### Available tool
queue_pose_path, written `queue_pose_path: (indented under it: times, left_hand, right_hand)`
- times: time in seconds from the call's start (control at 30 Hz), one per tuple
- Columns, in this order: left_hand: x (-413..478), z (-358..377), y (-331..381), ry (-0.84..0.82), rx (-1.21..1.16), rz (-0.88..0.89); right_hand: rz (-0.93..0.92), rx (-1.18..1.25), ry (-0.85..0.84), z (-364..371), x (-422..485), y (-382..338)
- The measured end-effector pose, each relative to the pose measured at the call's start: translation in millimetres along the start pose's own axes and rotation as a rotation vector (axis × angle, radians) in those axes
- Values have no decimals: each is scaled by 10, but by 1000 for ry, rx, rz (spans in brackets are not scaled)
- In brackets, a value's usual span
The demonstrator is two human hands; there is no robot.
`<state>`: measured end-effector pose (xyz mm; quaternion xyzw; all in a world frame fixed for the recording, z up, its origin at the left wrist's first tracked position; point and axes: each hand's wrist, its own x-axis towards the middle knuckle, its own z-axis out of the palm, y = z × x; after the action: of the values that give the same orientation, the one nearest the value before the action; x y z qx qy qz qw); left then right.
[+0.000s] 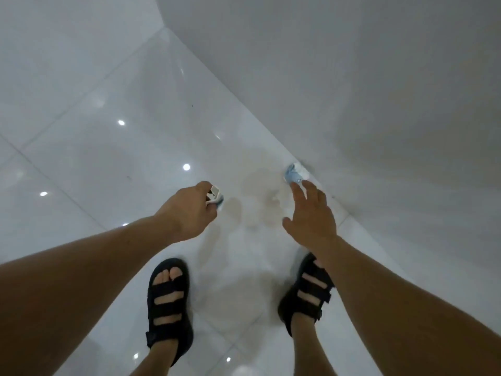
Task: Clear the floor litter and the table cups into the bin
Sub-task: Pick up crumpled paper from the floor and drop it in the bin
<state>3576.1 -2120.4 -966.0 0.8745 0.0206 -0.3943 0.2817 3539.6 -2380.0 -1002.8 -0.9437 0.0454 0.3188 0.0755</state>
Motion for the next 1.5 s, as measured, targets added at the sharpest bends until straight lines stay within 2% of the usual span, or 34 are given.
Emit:
queue_pose_path:
  times: [0.2,0.3,0.5,0.67,0.87,1.03,1.2,1.37,1.5]
  left_hand:
    - [690,580,-194,66,-85,-66]
    - [999,893,-228,80,-149,-92]
    - [1315,1224,-237,97,-194,-90]
    - [972,1032,-234,85,-177,-98]
    - [110,15,-155,138,-230,-158]
    - [-788,-1410,55,297,-232,-156]
    - [-2064,-2761,156,421,-317,-168]
    - [-3426,-3780,-10,605,-383,-218]
    - [-4288,-4350,-141,724,-408,-318]
  right_hand:
    - [-153,-313,-45,290,974,490]
    - [-263,-366,-65,461,1344,658]
    - [-337,-139,45,737,1626,752]
    - [-335,-68,24,593,1330,371]
    - [-448,44,-19,-193,509,-584]
    - [-544,77,12,-1474,-240,-1690]
    - [-665,-62,31,-2819,-998,-2871]
    - [-689,-81,75,-4014,-1680,-3991]
    - [-756,-88,118,-4677,-2121,-4666]
